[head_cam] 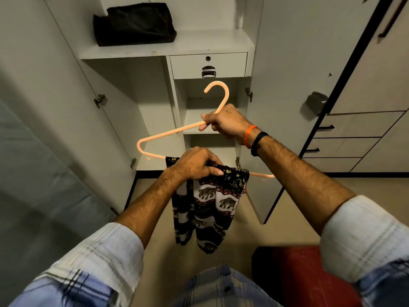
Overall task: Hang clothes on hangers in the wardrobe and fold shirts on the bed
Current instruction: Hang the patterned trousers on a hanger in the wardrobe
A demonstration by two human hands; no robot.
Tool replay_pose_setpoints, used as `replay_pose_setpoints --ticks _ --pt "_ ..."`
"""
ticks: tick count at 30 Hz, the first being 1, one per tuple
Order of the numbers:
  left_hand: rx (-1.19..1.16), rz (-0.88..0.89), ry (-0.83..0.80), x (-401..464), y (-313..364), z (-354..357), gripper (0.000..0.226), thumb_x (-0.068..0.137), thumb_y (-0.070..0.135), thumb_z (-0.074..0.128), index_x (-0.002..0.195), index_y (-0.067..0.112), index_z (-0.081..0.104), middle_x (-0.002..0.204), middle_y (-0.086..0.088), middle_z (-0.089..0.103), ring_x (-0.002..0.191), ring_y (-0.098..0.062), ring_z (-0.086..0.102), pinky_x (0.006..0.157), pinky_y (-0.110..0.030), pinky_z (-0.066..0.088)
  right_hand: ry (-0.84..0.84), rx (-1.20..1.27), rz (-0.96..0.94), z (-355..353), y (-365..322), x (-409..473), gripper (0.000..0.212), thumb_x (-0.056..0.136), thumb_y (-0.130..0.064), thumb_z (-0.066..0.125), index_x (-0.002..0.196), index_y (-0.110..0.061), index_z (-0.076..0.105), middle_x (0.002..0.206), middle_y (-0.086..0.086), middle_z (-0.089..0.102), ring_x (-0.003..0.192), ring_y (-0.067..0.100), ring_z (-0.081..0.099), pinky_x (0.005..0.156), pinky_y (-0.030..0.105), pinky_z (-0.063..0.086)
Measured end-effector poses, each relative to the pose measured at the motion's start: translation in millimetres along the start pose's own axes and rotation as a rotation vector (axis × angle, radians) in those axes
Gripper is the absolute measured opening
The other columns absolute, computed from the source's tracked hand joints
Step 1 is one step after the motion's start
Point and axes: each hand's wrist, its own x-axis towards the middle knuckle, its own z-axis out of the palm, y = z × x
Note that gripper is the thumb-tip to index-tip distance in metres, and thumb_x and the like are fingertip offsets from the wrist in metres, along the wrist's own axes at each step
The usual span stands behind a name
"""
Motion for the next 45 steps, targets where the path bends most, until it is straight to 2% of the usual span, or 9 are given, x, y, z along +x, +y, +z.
replay_pose_setpoints --ticks 4,9,13,18,22,24,30,37,45 --pt "-0.030 0.051 0.010 1 9 6 0.042 0.080 0.045 0.076 0.121 0.037 0.068 0.119 0.010 0.070 0.102 -0.008 0.065 0.098 -0.034 0.049 -0.018 0.027 0.007 1 2 -1 0.031 0.097 -0.029 0.060 0.085 -0.008 0.079 0.052 -0.005 0.045 0.041 0.007 0.027 0.038 0.020 0.022" --pt "0.004 0.088 0.053 7 29 12 0.021 0.083 0.037 0.076 0.103 0.029 0.077 0.097 0.012 0.076 0.090 -0.006 0.066 0.092 -0.035 0.053 -0.032 0.043 0.011 4 -2 -1 0.031 0.097 -0.030 0.060 0.084 -0.009 0.078 0.052 -0.004 0.045 0.042 0.008 0.026 0.039 0.020 0.021" --pt "-0.123 0.017 0.257 7 32 11 0.016 0.084 0.038 0.074 0.095 0.027 0.079 0.090 0.011 0.076 0.084 -0.008 0.067 0.085 -0.032 0.055 -0.056 0.059 0.011 1 -3 -2 0.033 0.097 -0.032 0.059 0.086 -0.007 0.078 0.048 -0.008 0.043 0.041 0.008 0.025 0.039 0.021 0.020" --pt "-0.153 -0.298 0.658 19 36 0 0.009 0.088 0.017 0.062 0.083 0.011 0.066 0.072 -0.001 0.061 0.072 -0.024 0.059 0.071 -0.035 0.053 -0.135 0.239 0.043 4 -5 -5 0.033 0.098 -0.027 0.059 0.091 0.002 0.075 0.044 -0.007 0.032 0.040 0.008 0.020 0.039 0.021 0.018" --pt "0.045 -0.231 0.119 31 28 1 0.027 0.084 0.045 0.072 0.101 0.023 0.072 0.102 0.002 0.070 0.095 -0.019 0.064 0.087 -0.037 0.054 -0.159 0.218 0.044 4 -4 -4 0.032 0.098 -0.029 0.059 0.087 -0.004 0.076 0.045 -0.008 0.036 0.040 0.008 0.022 0.038 0.021 0.019" --pt "0.082 -0.200 -0.006 29 28 5 0.029 0.082 0.051 0.073 0.098 0.026 0.073 0.104 0.004 0.071 0.096 -0.015 0.064 0.089 -0.037 0.053 -0.137 0.126 0.024 2 -3 -4 0.032 0.097 -0.030 0.060 0.088 -0.006 0.077 0.045 -0.009 0.041 0.041 0.007 0.024 0.039 0.020 0.020" --pt "0.037 -0.157 -0.011 16 16 4 0.033 0.080 0.059 0.070 0.077 0.026 0.071 0.084 0.006 0.071 0.083 -0.013 0.064 0.083 -0.037 0.055 -0.114 0.144 0.052 -5 8 -3 0.033 0.097 -0.031 0.058 0.089 -0.006 0.078 0.047 -0.008 0.036 0.043 0.009 0.021 0.041 0.023 0.017" --pt "0.018 -0.163 0.090 -7 -3 -17 0.039 0.076 0.060 0.072 0.082 0.022 0.074 0.076 0.007 0.069 0.075 -0.009 0.062 0.069 -0.029 0.049 -0.070 0.152 0.065 -13 13 3 0.033 0.098 -0.031 0.057 0.090 -0.007 0.077 0.053 -0.005 0.037 0.045 0.009 0.024 0.045 0.025 0.018" --pt "0.055 -0.111 0.197 -21 -21 -22 0.042 0.070 0.043 0.083 0.105 0.021 0.076 0.098 0.003 0.074 0.089 -0.014 0.065 0.080 -0.033 0.055 -0.052 0.131 0.050 -15 12 12 0.032 0.098 -0.029 0.058 0.091 -0.005 0.077 0.051 -0.006 0.040 0.045 0.009 0.024 0.043 0.024 0.019"
